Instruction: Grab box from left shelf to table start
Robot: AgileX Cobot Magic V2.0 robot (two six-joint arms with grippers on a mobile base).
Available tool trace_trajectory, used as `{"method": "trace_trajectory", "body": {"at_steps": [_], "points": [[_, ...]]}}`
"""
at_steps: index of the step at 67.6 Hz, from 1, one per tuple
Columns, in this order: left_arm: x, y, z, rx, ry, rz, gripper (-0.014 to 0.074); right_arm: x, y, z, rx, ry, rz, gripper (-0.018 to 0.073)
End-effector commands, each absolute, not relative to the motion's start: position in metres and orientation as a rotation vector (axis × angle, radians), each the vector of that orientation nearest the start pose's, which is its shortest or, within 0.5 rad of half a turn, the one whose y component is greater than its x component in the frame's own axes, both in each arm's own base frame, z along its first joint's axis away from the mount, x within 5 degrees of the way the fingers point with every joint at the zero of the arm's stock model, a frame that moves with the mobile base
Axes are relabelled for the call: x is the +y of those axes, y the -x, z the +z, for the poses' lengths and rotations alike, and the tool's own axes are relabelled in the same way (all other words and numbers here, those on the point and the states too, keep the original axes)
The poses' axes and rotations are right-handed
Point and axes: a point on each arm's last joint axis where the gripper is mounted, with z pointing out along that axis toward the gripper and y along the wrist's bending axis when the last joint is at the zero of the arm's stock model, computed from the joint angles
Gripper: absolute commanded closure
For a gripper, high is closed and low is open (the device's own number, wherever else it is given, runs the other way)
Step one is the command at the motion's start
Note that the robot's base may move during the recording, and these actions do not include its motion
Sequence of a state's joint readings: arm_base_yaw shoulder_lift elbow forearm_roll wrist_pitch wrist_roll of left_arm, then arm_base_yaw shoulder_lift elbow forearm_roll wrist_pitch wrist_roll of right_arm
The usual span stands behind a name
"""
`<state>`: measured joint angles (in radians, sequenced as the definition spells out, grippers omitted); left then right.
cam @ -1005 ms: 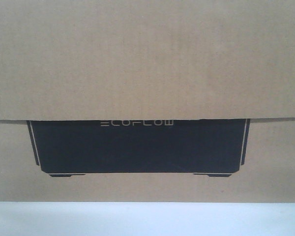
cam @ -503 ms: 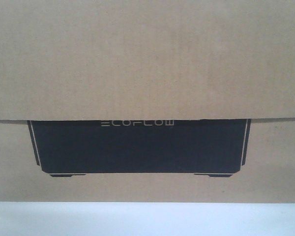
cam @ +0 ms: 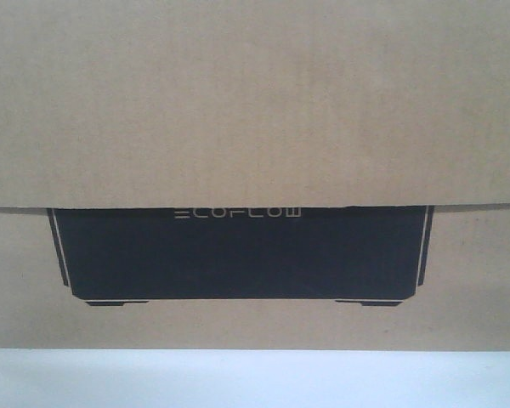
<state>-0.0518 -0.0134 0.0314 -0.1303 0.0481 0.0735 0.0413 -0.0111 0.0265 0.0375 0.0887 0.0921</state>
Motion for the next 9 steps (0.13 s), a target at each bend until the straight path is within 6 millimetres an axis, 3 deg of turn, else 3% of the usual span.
{"method": "trace_trajectory", "body": {"at_steps": [1, 9], "points": [[-0.0022, -0.0549, 0.2093, 1.442, 0.014, -0.088, 0.0696, 0.0019, -0.0560, 0.2033, 1.492, -0.059, 0.118, 0.0503], [-0.0022, -0.0549, 0.2093, 1.442, 0.014, -0.088, 0.0696, 0.0019, -0.0560, 0.2033, 1.492, -0.059, 0.118, 0.0503]]}}
